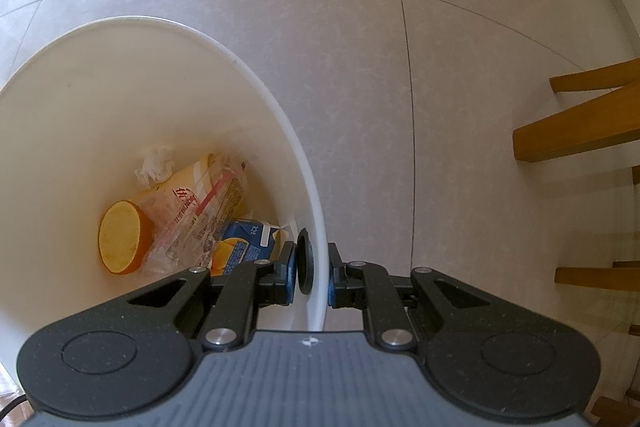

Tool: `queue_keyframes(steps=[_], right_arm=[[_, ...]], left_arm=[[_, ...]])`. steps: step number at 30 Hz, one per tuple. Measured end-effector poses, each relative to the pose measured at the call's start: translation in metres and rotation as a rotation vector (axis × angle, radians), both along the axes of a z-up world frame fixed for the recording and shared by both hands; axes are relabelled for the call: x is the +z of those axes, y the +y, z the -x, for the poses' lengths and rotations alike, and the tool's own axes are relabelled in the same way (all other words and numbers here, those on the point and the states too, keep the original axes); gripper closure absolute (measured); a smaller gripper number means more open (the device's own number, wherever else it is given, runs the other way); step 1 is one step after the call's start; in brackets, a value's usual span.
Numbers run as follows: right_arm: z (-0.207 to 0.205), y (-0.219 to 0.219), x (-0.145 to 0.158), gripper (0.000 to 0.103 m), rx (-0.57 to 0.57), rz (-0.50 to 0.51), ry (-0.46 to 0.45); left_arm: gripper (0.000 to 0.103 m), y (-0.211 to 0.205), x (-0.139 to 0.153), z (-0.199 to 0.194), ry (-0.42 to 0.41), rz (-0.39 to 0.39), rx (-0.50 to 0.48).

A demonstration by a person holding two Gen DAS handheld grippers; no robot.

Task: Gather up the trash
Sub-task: 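Carry the blue carton over the bin and open the left gripper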

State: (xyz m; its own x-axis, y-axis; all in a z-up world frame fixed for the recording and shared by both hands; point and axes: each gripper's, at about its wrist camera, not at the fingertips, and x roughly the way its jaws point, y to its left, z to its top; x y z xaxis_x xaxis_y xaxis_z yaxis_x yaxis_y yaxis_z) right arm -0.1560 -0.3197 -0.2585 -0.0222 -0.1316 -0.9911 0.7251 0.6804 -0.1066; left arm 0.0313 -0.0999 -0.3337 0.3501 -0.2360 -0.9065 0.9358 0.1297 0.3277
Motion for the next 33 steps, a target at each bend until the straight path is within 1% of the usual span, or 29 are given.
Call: queue_keyframes(steps=[4,9,11,15,17,20,23,26,28,29,30,31,32,33], right_arm=[[0.0,-0.001,0.0,0.086,-0.003,-0.005,-0.004],[0.002,-0.003,0.001,0.086,-0.008,-0.016,-0.012],[0.002,-0.003,0.001,0.086,-0.01,-0.022,-0.014],[0.003,-0.006,0.001,0.087,-0.025,-0.041,-0.026],[0.003,-0.006,0.001,0.087,-0.028,-0.045,-0.029],[0.003,-0.005,0.001,0.089,-0.026,-0.045,-0.032],[0.003,-0.004,0.001,0.089,-0.018,-0.039,-0.034],[0.005,-0.006,0.001,0.089,-0.028,-0.043,-0.036],[0.006,-0.006,0.001,0.089,-0.031,-0.045,-0.039],[0.006,-0.006,0.002,0.089,-0.028,-0.045,-0.04],[0.006,-0.006,0.002,0.089,-0.026,-0.044,-0.04],[0.006,-0.005,0.002,0.089,-0.026,-0.044,-0.04],[0.006,-0.005,0.003,0.089,-0.025,-0.044,-0.039],[0.006,-0.006,0.003,0.089,-0.025,-0.044,-0.038]], left_arm=[[0.044,-0.002,0.037,0.014,0.008,-0.01,-0.046],[0.044,-0.014,0.1,0.051,0.038,-0.02,-0.148],[0.044,-0.022,0.123,0.065,0.067,-0.038,-0.174],[0.044,-0.04,0.167,0.097,0.143,-0.011,-0.201],[0.044,-0.049,0.184,0.116,0.168,0.015,-0.231],[0.044,-0.061,0.19,0.141,0.186,0.031,-0.293],[0.044,-0.074,0.183,0.16,0.21,0.031,-0.332],[0.043,-0.083,0.167,0.164,0.213,0.026,-0.335],[0.043,-0.09,0.151,0.167,0.217,0.007,-0.31],[0.042,-0.093,0.147,0.165,0.216,0.005,-0.299],[0.036,-0.093,0.148,0.168,0.219,0.007,-0.297],[0.024,-0.093,0.149,0.17,0.221,0.014,-0.29],[0.019,-0.094,0.149,0.169,0.219,0.019,-0.28],[0.017,-0.096,0.146,0.167,0.217,0.029,-0.269]])
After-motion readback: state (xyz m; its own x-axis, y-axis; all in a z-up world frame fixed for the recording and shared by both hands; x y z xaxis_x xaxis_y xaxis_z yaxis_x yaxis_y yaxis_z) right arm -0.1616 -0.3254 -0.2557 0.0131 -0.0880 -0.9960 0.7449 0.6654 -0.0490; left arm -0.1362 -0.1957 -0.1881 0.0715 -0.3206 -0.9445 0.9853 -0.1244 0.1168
